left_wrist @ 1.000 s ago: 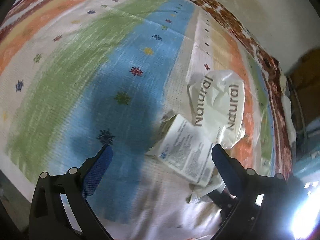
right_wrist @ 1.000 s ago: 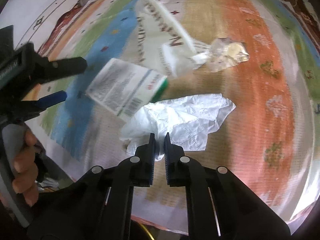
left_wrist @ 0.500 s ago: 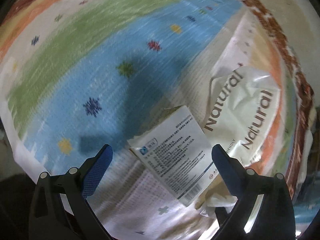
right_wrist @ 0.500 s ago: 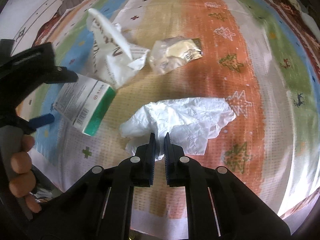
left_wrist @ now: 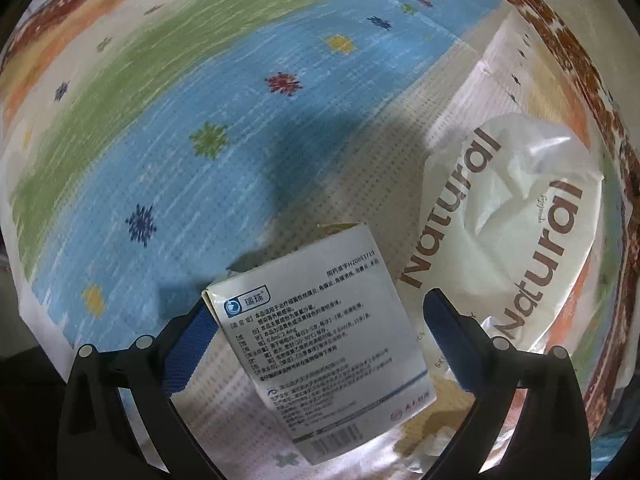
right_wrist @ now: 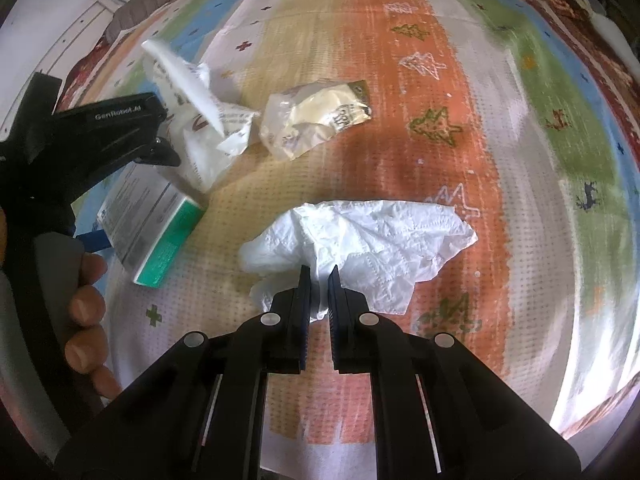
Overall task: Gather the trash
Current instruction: 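Lower right gripper to the white plastic bag while left lowers to the medicine box, then close left gripper on the white medicine box while right hovers at the white plastic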
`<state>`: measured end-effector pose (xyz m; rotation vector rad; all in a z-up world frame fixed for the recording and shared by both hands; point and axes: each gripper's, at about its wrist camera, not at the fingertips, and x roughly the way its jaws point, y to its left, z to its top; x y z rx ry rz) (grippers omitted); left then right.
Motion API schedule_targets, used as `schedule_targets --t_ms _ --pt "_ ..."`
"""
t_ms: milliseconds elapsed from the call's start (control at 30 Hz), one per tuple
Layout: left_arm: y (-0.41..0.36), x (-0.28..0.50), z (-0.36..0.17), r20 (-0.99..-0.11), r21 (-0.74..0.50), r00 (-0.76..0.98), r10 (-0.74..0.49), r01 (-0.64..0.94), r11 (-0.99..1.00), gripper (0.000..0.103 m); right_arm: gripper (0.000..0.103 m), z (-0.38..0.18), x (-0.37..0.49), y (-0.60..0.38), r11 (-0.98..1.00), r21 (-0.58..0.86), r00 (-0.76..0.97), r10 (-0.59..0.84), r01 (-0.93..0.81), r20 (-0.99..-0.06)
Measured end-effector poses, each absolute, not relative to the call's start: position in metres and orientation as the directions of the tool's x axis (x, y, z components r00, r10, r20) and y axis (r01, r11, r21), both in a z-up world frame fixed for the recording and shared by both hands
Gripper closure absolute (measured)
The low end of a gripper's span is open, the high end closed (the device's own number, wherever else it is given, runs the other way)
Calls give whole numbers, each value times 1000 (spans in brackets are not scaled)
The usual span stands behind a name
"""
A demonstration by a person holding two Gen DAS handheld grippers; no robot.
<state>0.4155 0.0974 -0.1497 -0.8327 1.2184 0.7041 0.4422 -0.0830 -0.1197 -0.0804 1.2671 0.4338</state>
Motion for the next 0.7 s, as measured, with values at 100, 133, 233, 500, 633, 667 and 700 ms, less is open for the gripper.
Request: schedule_targets --t_ms 100,133,233,500,633,667,700 --pt "87 431 -153 -989 -94 145 24 -751 654 6 96 -118 441 -81 913 178 228 274 -367 -934" --pt "83 434 -154 -991 -90 136 12 -713 695 6 96 -117 441 -81 912 176 229 274 -371 -934" --pt "74 441 -153 -990 -101 138 -24 -585 805 8 96 -116 442 -81 913 177 228 273 -366 -935" --pt "97 438 -150 -977 -199 175 -124 -528 826 8 96 -111 438 -71 902 176 227 281 -394 -932" --pt "96 429 -147 -976 -201 185 -114 -561 803 6 96 -111 439 -70 899 192 217 294 -393 -931" --pt "95 430 -147 -978 -192 180 -107 -566 802 6 96 -110 438 -71 899 192 218 294 -395 -931" --pt "91 425 -147 -978 -189 178 -105 -570 800 6 96 -109 438 -71 898 192 219 295 -396 -930"
